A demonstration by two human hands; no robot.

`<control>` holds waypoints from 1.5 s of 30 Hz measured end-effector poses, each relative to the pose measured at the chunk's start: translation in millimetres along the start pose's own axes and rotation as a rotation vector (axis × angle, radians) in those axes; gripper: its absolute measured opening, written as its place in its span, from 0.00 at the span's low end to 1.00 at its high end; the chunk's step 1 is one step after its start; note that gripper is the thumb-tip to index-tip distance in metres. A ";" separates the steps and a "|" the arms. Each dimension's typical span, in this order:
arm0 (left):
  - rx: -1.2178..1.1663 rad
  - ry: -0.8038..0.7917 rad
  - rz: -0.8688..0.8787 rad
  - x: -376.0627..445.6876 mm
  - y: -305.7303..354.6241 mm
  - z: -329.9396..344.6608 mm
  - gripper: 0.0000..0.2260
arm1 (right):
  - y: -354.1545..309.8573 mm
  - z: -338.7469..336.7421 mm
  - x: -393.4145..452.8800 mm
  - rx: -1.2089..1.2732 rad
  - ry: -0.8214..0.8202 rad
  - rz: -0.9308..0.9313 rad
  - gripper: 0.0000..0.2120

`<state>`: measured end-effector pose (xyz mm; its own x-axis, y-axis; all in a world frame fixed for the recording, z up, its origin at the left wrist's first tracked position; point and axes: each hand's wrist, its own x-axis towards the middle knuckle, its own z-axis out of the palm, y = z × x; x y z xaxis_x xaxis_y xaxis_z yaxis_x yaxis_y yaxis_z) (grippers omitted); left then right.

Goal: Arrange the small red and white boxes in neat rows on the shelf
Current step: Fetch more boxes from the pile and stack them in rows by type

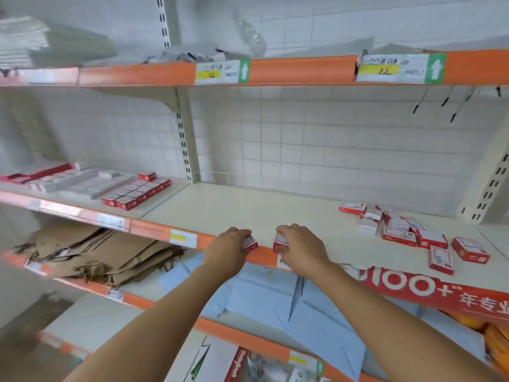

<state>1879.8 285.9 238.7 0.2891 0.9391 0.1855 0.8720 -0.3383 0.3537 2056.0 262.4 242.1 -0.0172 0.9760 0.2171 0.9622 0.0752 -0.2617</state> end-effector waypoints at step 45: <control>0.083 0.143 -0.315 41.7 -526.6 -190.4 0.20 | -492.0 209.5 292.5 0.201 -0.055 -0.388 0.19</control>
<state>1357.4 491.9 234.7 -0.0524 0.9767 0.2080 0.9403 -0.0218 0.3396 1520.7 553.7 237.3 -0.3862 0.8767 0.2868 0.8099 0.4711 -0.3496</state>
